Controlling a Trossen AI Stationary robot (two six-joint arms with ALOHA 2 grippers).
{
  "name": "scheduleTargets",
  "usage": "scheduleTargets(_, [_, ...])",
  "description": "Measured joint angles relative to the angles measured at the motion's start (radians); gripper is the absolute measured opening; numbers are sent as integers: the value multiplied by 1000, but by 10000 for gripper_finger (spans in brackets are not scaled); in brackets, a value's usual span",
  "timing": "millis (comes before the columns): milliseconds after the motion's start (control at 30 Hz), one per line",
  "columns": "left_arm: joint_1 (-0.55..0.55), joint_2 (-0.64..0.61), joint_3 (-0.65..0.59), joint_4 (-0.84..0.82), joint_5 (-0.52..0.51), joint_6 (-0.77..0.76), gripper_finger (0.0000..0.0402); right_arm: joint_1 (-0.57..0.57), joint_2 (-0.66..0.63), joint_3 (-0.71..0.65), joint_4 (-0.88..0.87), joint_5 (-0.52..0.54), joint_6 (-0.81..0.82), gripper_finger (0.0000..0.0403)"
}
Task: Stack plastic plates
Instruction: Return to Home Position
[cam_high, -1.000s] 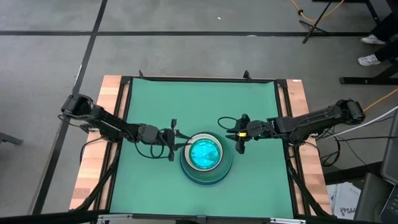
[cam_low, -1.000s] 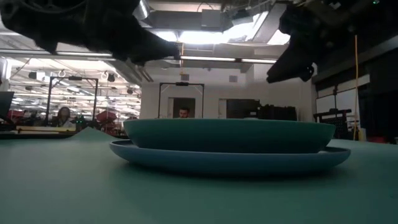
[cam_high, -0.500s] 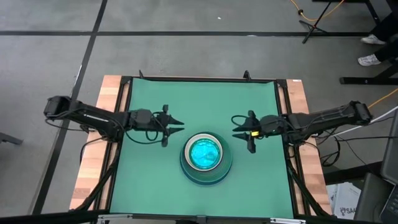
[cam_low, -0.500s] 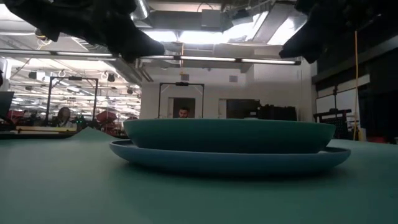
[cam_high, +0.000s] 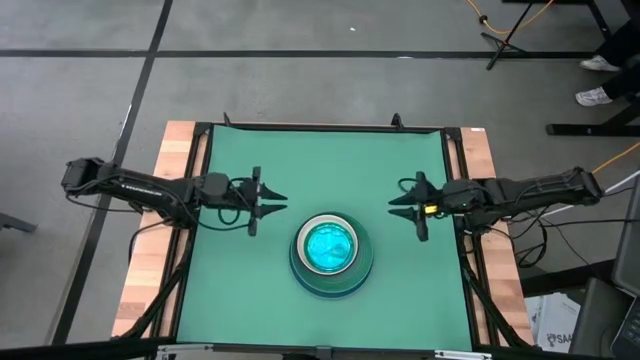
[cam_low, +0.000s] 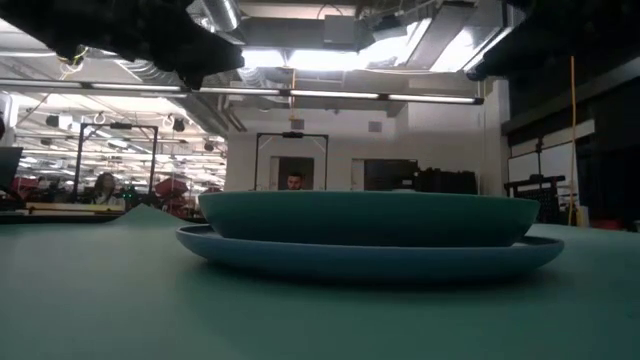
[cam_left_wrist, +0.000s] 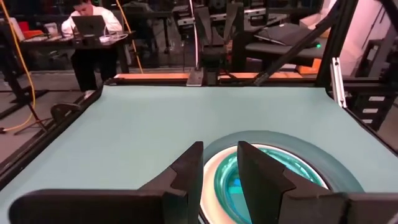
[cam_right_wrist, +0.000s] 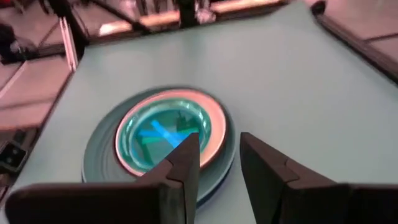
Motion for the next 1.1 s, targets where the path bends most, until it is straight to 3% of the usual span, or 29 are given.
scheduleTargets(300, [1,-161,-124,-3,-43,-46,92,0,-215,-132,6,73,20,106])
scheduleTargets(633, [3,-336,-257,-1,-89,-96,92,0,-432,-221,7,77,18,106])
scheduleTargets(1100, [3,-528,-332,-74,-126,-116,92,0,-603,-282,-44,89,17,106])
